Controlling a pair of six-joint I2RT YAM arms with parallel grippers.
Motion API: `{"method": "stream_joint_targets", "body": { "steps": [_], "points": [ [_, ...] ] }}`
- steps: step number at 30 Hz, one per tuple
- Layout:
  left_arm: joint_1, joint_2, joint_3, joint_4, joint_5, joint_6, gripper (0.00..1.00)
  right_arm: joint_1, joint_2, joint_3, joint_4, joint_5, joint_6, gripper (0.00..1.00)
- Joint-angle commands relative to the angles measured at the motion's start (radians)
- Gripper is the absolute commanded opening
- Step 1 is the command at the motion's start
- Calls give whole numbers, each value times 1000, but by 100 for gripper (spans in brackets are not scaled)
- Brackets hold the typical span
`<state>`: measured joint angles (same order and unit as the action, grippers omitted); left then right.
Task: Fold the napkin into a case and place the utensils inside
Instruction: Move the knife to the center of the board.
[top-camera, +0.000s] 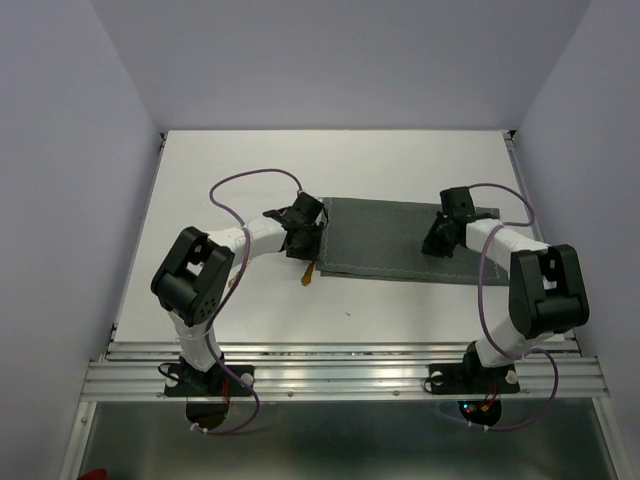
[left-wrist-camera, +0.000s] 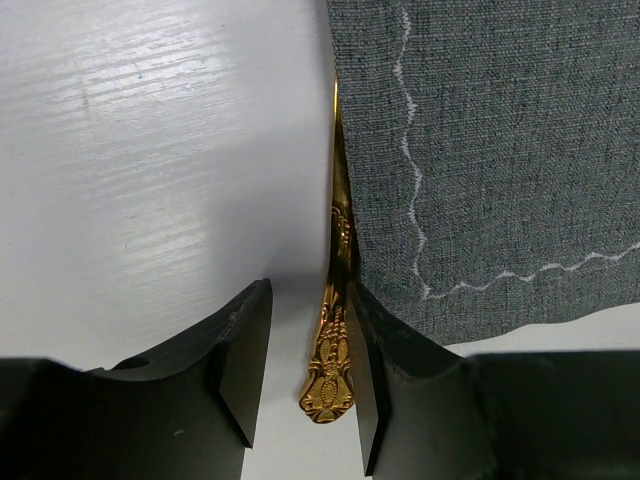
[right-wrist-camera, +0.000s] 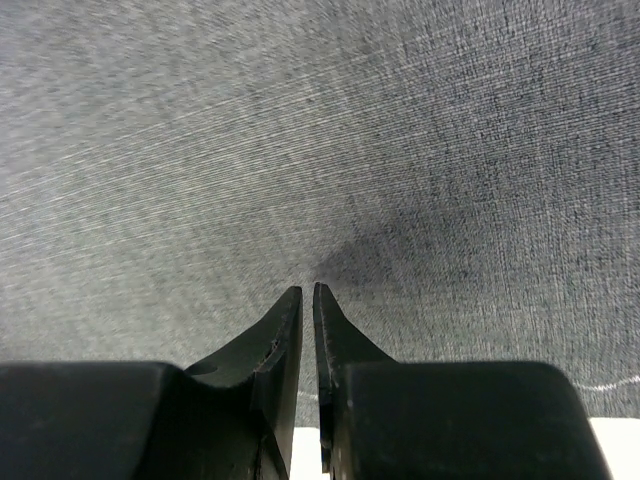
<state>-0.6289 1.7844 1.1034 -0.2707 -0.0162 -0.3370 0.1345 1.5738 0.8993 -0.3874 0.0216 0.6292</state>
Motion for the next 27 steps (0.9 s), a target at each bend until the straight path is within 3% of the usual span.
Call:
{"method": "stream_joint_targets", "body": {
  "steps": [1, 10, 27],
  "points": [
    [-12, -26, -10, -15, 12, 18, 47, 13, 38, -26, 33, 35, 7, 15],
    [-15, 1, 10, -35, -11, 36, 47, 4, 57, -63, 22, 115, -6, 16],
    [-18, 72, 49, -45, -48, 10, 41, -6, 22, -66, 15, 112, -10, 16]
  ]
}}
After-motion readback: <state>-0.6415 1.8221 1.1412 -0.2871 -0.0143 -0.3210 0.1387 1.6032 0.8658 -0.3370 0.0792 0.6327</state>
